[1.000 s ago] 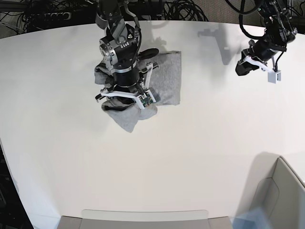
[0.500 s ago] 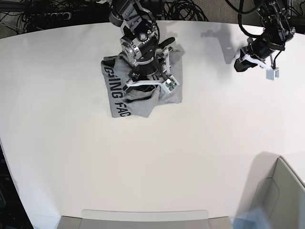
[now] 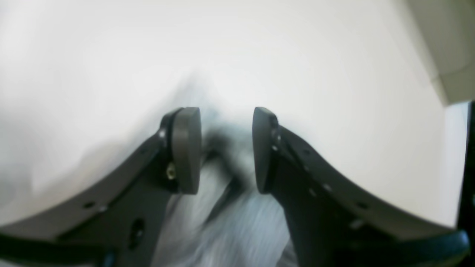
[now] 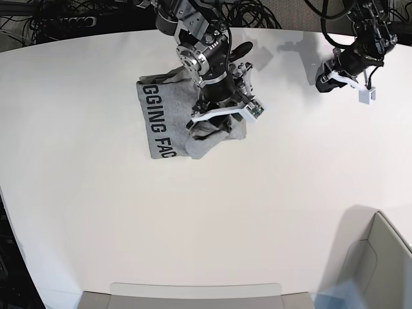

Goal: Fold the T-shirt properly
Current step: 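Fold the bundle over again with the right gripper and press it flat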

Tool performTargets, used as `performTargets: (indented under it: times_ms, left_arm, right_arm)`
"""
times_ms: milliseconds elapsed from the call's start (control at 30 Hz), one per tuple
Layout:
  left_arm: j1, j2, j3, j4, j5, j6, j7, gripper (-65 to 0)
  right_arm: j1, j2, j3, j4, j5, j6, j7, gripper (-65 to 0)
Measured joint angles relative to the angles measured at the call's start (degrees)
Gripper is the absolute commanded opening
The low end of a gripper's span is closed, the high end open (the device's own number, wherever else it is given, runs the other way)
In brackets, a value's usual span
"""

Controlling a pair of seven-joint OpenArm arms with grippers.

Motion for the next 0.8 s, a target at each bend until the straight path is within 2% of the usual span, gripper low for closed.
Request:
performTargets:
  times_ms: [100, 167, 267, 400, 500, 633, 800]
  left_arm:
    - [-0.1, 0.0, 0.0, 0.0, 0.0, 0.0, 0.0, -63.8]
    - [-0.2, 0.0, 0.0, 0.0, 0.0, 0.0, 0.0, -63.8]
    - [-0.3, 0.0, 0.1, 0.0, 0.0, 0.0, -0.2, -63.8]
    - [0.0, 0.1, 0.3, 0.0, 0.0, 0.1, -0.2, -63.8]
    - [-0.3, 0.2, 0.3, 0.0, 0.3, 0.0, -0.1, -63.8]
    - [-0.4, 0.2, 0.3, 0.0, -0.2, 0.0, -0.2, -63.8]
    - [-0.3, 0.2, 0.3, 0.0, 0.0, 0.0, -0.2, -63.8]
  right_arm:
    - [-0.5, -1.1, 1.6, 4.0, -0.3, -0.2, 4.6, -52.3]
    - [-1.9, -1.5, 5.4, 5.0, -0.1, -0.1, 2.4, -58.5]
    - [-5.7, -0.3, 10.5, 7.5, 2.5, 2.2, 2.9, -65.0]
    - [-5.7, -0.5, 17.8, 8.1, 1.1, 1.8, 3.2, -65.0]
    - [-5.5, 1.1, 20.1, 7.6, 1.7, 1.9, 2.9, -65.0]
    - [-5.6, 1.2, 23.3, 5.6, 10.1, 2.1, 2.8, -65.0]
    - [-1.7, 2.5, 23.9, 0.2, 17.1, 1.9, -3.2, -65.0]
